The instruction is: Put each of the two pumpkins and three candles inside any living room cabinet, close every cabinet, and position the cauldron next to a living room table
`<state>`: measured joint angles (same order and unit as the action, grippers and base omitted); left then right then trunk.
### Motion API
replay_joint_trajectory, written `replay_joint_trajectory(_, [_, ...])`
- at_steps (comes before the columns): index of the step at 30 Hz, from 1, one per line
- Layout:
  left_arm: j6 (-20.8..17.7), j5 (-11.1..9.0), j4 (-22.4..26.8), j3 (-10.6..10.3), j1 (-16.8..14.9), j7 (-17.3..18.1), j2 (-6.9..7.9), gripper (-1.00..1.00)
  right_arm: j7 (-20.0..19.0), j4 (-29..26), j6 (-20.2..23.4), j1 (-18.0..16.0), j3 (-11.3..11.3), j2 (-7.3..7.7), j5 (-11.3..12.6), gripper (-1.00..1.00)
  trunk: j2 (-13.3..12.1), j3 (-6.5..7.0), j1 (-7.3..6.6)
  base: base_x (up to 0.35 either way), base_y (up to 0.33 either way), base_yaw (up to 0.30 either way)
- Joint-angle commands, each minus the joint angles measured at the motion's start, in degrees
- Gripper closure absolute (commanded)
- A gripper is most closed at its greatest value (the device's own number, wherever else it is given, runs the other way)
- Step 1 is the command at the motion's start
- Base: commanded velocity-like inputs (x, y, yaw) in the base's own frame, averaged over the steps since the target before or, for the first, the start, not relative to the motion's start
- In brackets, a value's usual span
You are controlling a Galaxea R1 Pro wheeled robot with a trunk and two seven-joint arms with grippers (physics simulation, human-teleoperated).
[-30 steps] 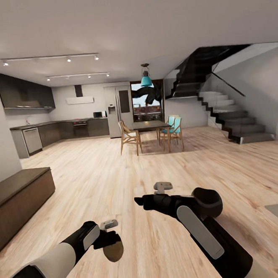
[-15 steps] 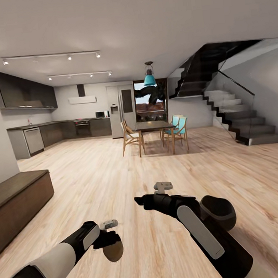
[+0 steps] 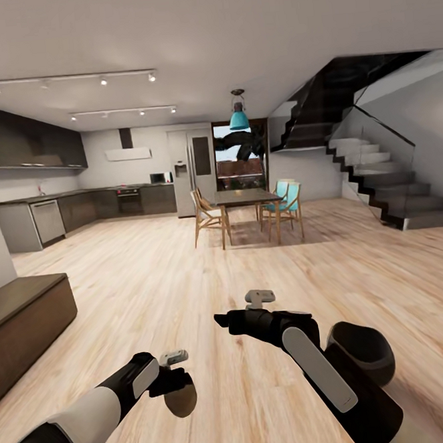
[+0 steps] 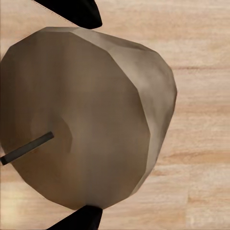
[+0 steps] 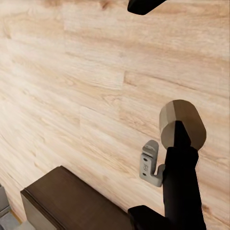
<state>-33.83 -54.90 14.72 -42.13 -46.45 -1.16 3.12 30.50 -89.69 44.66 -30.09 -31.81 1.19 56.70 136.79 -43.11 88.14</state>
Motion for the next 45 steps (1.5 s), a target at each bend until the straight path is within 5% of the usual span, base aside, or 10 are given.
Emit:
replay_joint_trajectory(1, [-0.19,-0.30,0.13,-0.23,-0.05,-0.16,0.05,1.00,0.60,-0.06,-0.01,-0.08,-0.10,0.04,0.61,-1.00,0.03,-0.16,0.02,0.292,0.034,0.000])
replay_joint_trajectory(26, [-0.16,-0.19,0.19,-0.37,-0.05,-0.21,-0.02,1.00,0.67,-0.13,-0.10,-0.06,-0.10,0.04,0.05,-1.00,0.03,-1.33,0.02,0.191,0.081,0.096])
replay_joint_trajectory(45, [0.63,0.49,0.23,-0.81,-0.05,-1.03,-0.56,1.00,0.70,-0.05,-0.10,-0.06,-0.10,0.05,0.07,-1.00,-7.59,1.32,-4.16,0.002,0.000,0.250])
